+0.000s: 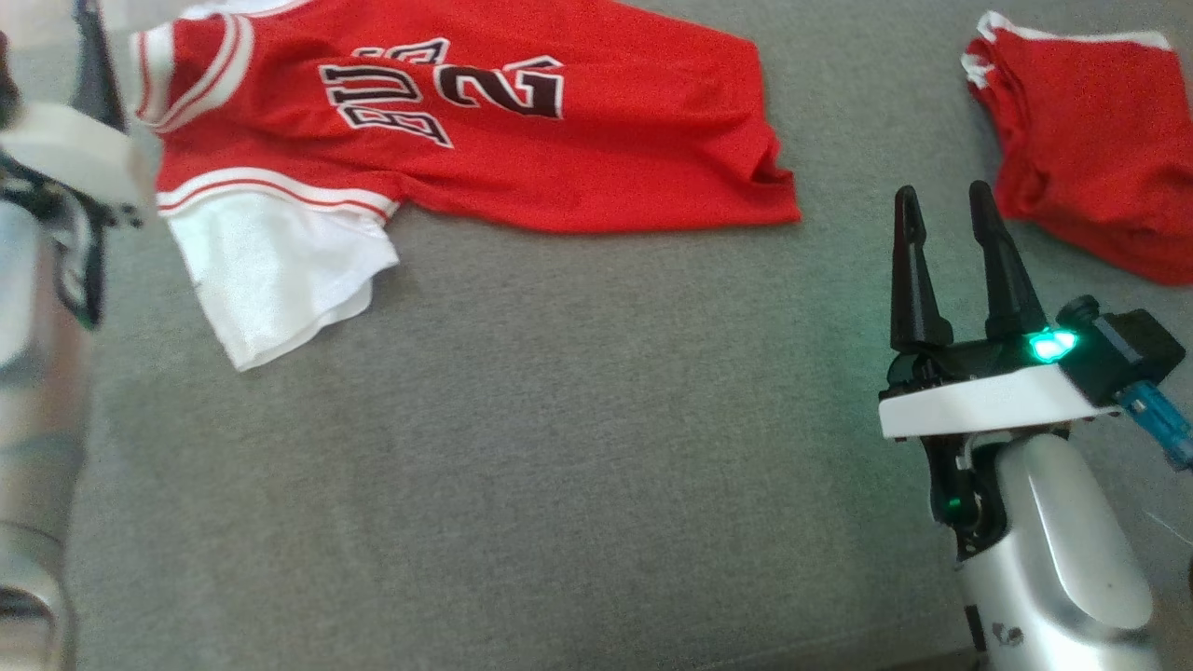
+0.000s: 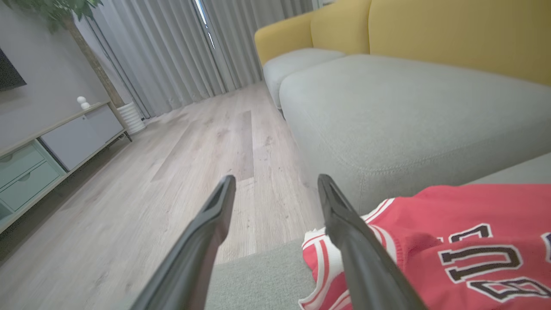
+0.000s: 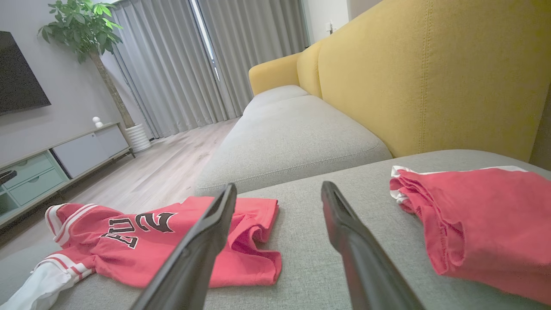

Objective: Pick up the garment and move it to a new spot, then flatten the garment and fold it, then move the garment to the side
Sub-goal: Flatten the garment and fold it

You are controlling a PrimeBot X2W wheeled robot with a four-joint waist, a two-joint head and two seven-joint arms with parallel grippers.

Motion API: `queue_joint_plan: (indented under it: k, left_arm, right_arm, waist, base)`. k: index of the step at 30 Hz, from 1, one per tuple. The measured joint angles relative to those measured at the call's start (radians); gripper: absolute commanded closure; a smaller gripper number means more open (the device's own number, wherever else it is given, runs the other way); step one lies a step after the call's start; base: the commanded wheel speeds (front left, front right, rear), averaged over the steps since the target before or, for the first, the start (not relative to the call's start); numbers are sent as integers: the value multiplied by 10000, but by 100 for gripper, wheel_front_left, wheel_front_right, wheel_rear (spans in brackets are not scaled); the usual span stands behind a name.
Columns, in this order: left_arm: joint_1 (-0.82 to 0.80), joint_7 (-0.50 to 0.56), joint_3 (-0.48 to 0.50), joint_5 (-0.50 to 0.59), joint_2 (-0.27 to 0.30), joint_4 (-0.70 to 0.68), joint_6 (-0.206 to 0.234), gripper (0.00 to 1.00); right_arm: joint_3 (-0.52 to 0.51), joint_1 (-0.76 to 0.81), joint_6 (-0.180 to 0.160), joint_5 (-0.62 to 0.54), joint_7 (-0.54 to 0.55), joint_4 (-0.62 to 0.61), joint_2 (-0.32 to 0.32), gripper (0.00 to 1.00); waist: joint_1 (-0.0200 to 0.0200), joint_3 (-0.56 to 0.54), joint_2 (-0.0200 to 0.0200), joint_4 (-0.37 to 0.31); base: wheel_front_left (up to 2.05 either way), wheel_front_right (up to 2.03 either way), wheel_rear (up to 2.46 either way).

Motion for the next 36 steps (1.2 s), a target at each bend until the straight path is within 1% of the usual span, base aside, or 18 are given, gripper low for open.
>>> queue_joint_plan:
  k: [4, 5, 6, 7, 11, 15, 18, 21, 26, 30, 33, 36]
  left_arm:
    - [921, -757, 228, -497, -462, -600, 81, 0]
    - [921, -757, 228, -497, -462, -600, 81, 0]
    - [1235, -880, 286, -612, -566, -800, 146, 0]
    - [1936, -1045, 422, -803, -773, -1294, 234, 0]
    - [3514, -1210, 541, -1133, -1202, -2516, 487, 0]
    - [5196, -1269, 558, -1223, -1697, -3825, 917, 0]
    - [6306, -1283, 644, -1221, -2004, -4753, 1183, 0]
    - [7034, -1283, 763, -1202, -2280, -5536, 1363, 0]
    - [7237, -1283, 842, -1026, -2311, -5892, 1287, 0]
    - [7233, -1281, 798, -997, -2332, -5703, 1162, 0]
    - [7169, -943, 738, -999, -2332, -5254, 1164, 0]
    - [6974, -343, 619, -999, -2297, -4702, 1166, 0]
  right_arm:
    - [-109, 42, 0, -84, 0, 142, 0, 0]
    - [-109, 42, 0, -84, 0, 142, 0, 0]
    - [-150, 66, 0, -109, 0, 176, 0, 0]
    - [-215, 186, 0, -184, 0, 224, 0, 0]
    - [-291, 512, 0, -324, 0, 403, 2, 0]
    - [-290, 678, 0, -449, 0, 514, 2, 0]
    - [-290, 700, 0, -447, 0, 546, 2, 0]
    - [-290, 782, 0, -447, 0, 581, 2, 0]
    - [-259, 865, 0, -449, 0, 642, 2, 0]
    - [-238, 855, 0, -447, 0, 619, 2, 0]
    - [-215, 846, 0, -445, 0, 527, 2, 0]
    - [-165, 833, 0, -439, 0, 485, 2, 0]
  waist:
    - [0, -304, 0, 316]
    - [0, -304, 0, 316]
    - [0, -389, 0, 397]
    - [-1, -569, 0, 555]
    - [-1, -940, 0, 860]
    - [-2, -1285, 0, 1096]
    - [-2, -1475, 0, 1183]
    - [-3, -1592, 0, 1195]
    - [-1, -1603, 0, 1145]
    - [-1, -1505, 0, 1092]
    - [0, -1333, 0, 1047]
    - [0, -1136, 0, 981]
  base:
    - [0, 0, 0]
    - [0, 0, 0]
    - [0, 0, 0]
    - [0, 0, 0]
    - [0, 0, 0]
    - [0, 0, 0]
    - [0, 0, 0]
    - [0, 0, 0]
    - [0, 0, 0]
    - [0, 0, 0]
    - [0, 0, 0]
    - [0, 0, 0]
